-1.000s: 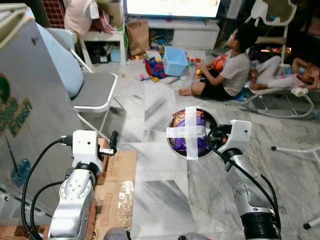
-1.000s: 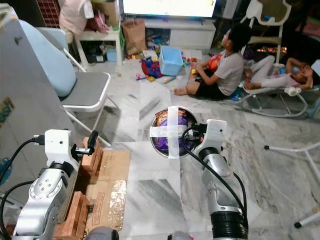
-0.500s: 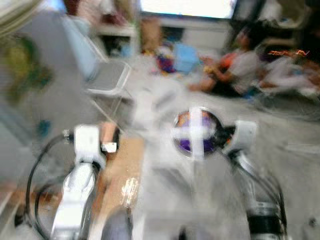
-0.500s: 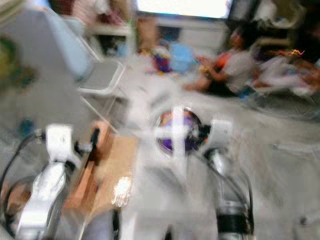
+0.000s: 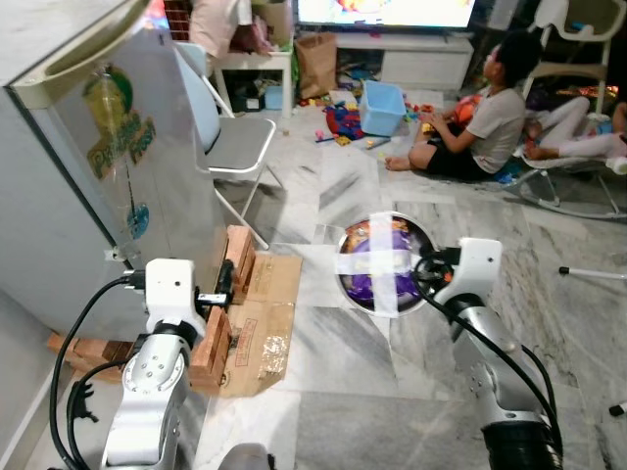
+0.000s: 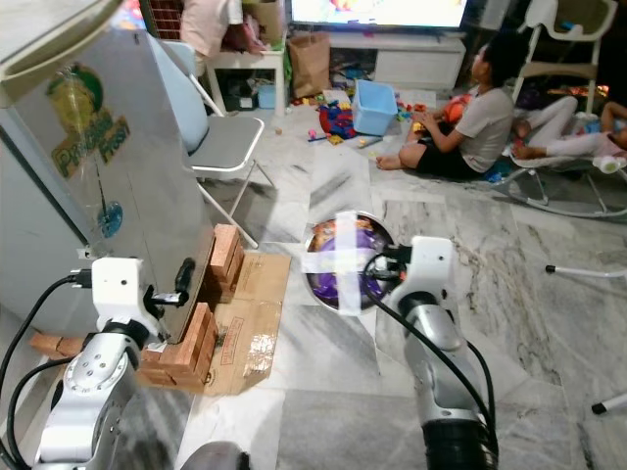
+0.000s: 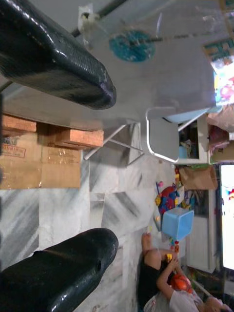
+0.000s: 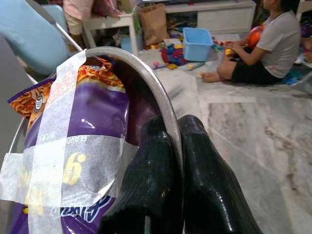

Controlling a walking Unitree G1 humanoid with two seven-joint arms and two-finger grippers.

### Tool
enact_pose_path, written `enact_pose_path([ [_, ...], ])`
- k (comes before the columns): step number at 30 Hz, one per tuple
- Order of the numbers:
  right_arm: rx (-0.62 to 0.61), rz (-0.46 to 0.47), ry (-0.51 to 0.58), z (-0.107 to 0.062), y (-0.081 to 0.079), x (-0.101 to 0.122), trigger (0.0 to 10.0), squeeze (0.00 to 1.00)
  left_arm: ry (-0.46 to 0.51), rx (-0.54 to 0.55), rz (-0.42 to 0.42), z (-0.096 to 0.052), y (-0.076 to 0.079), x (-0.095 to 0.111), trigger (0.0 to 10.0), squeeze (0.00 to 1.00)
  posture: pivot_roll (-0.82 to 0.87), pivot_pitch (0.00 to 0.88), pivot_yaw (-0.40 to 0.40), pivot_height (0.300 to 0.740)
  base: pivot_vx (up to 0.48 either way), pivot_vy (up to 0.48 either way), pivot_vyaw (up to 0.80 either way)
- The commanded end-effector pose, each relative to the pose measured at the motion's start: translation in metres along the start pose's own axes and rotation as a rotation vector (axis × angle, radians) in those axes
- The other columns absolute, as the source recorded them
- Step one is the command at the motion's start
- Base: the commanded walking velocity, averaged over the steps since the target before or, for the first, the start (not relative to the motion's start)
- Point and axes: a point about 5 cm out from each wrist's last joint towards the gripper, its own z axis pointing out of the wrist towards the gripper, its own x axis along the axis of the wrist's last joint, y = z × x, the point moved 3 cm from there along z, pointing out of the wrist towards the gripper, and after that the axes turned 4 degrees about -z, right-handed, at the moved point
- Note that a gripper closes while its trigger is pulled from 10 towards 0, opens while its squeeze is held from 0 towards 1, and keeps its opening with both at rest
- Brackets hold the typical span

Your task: Restocking fridge

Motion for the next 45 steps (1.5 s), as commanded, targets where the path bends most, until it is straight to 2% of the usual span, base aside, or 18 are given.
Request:
enact_pose_path([
  [1,0.022,0.008,0.046,0.003,-0.009,0.012,10.0,0.00,0.014,0.050,0.024,0.003,-0.010,0.004,10.0,0.00,0.05,0.000,-0.032,0.740,0.000,0.480,0.00],
  [8,0.019,-0.001,0.046,-0.001,-0.007,0.012,10.0,0.00,0.029,0.140,-0.010,0.006,-0.021,0.005,10.0,0.00,0.05,0.000,-0.038,0.740,0.000,0.480,0.00],
  [15,-0.004,-0.017,0.014,-0.008,0.006,0.004,10.0,0.00,0.039,0.112,-0.031,0.006,-0.017,0.006,10.0,0.00,0.04,0.000,-0.037,0.740,0.000,0.480,0.00],
  [18,-0.017,-0.028,-0.004,-0.016,0.012,0.000,10.0,0.00,0.017,0.115,-0.027,0.008,-0.017,0.002,10.0,0.00,0.04,0.000,-0.038,0.740,0.000,0.000,0.00],
  [26,-0.036,-0.021,-0.022,-0.028,0.016,-0.005,10.0,0.00,0.031,0.115,-0.018,0.011,-0.018,0.004,10.0,0.00,0.02,0.000,-0.036,0.740,0.000,0.345,0.00],
  [34,-0.044,-0.015,-0.027,-0.024,0.015,-0.003,10.0,0.00,0.076,0.063,-0.016,0.017,-0.008,0.012,10.0,0.00,0.03,0.000,-0.036,0.740,0.000,0.000,0.00],
  [45,-0.059,0.005,-0.078,-0.028,0.021,-0.012,10.0,0.00,0.091,0.018,-0.040,0.017,0.000,0.014,10.0,0.00,0.02,0.000,-0.035,0.740,0.328,0.000,0.00],
])
